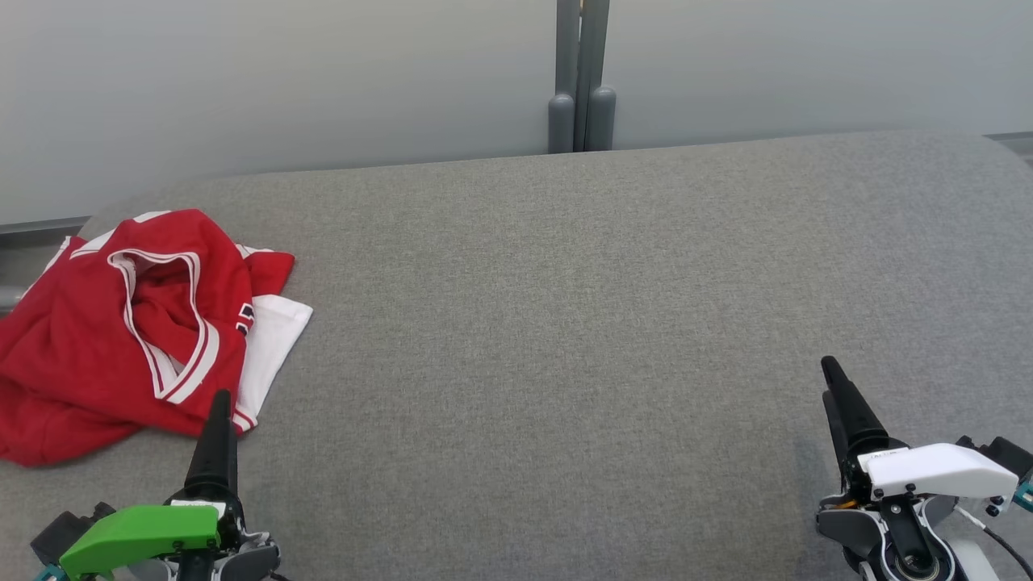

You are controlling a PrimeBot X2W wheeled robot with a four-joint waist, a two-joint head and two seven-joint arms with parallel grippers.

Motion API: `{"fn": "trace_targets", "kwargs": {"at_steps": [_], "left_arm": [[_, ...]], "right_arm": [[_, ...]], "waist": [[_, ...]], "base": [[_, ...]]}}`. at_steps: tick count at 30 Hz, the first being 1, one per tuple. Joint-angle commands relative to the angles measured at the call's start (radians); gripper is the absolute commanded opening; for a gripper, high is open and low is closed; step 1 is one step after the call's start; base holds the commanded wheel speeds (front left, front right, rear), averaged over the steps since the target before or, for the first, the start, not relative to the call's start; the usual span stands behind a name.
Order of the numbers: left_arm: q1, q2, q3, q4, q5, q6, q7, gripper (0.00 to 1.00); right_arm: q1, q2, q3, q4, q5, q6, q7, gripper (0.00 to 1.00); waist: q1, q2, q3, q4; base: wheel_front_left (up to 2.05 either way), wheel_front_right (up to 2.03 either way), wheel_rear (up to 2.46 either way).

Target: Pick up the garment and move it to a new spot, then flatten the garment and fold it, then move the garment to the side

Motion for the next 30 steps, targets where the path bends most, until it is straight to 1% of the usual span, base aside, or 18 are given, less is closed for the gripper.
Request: {"fn": "trace_targets", "kwargs": {"at_steps": [1, 5, 9, 10, 16, 22, 30], "left_arm": [[-0.028, 0.021, -0.010, -0.011, 0.044, 0.002, -0.013, 1.00], [-0.033, 0.036, -0.035, -0.004, 0.132, 0.009, -0.032, 1.00], [-0.037, 0.045, -0.039, -0.007, 0.231, 0.020, -0.049, 1.00], [-0.037, 0.045, -0.039, -0.007, 0.231, 0.020, -0.049, 1.00], [-0.037, 0.047, -0.043, -0.017, 0.377, 0.034, -0.073, 1.00], [-0.035, 0.051, -0.052, -0.014, 0.503, 0.027, -0.095, 1.00], [-0.036, 0.047, -0.048, -0.005, 0.621, 0.011, -0.123, 1.00]], "right_arm": [[-0.029, -0.010, 0.001, -0.018, -0.057, 0.002, -0.013, 1.00], [-0.030, -0.013, 0.002, -0.031, -0.179, 0.002, -0.030, 1.00], [-0.032, -0.021, 0.007, -0.045, -0.309, 0.002, -0.046, 1.00], [-0.032, -0.021, 0.007, -0.045, -0.309, 0.002, -0.046, 1.00], [-0.032, -0.024, 0.012, -0.065, -0.473, 0.002, -0.070, 1.00], [-0.031, -0.029, 0.023, -0.065, -0.583, 0.002, -0.091, 1.00], [-0.037, -0.036, 0.023, -0.051, -0.702, 0.002, -0.118, 1.00]], "waist": [[0.0000, 0.0000, 0.000, 0.000], [0.0000, 0.0000, 0.000, 0.001], [0.0000, 0.0000, 0.001, 0.002], [0.0000, 0.0000, 0.001, 0.002], [0.0000, 0.0000, 0.002, 0.002], [0.0000, 0.0000, 0.003, 0.003], [0.0000, 0.0000, 0.004, 0.003]], "base": [[0.00, 0.00, 0.00], [0.00, 0.00, 0.00], [0.00, 0.00, 0.00], [0.00, 0.00, 0.00], [0.00, 0.00, 0.00], [0.00, 0.00, 0.00], [0.00, 0.00, 0.00]]}}
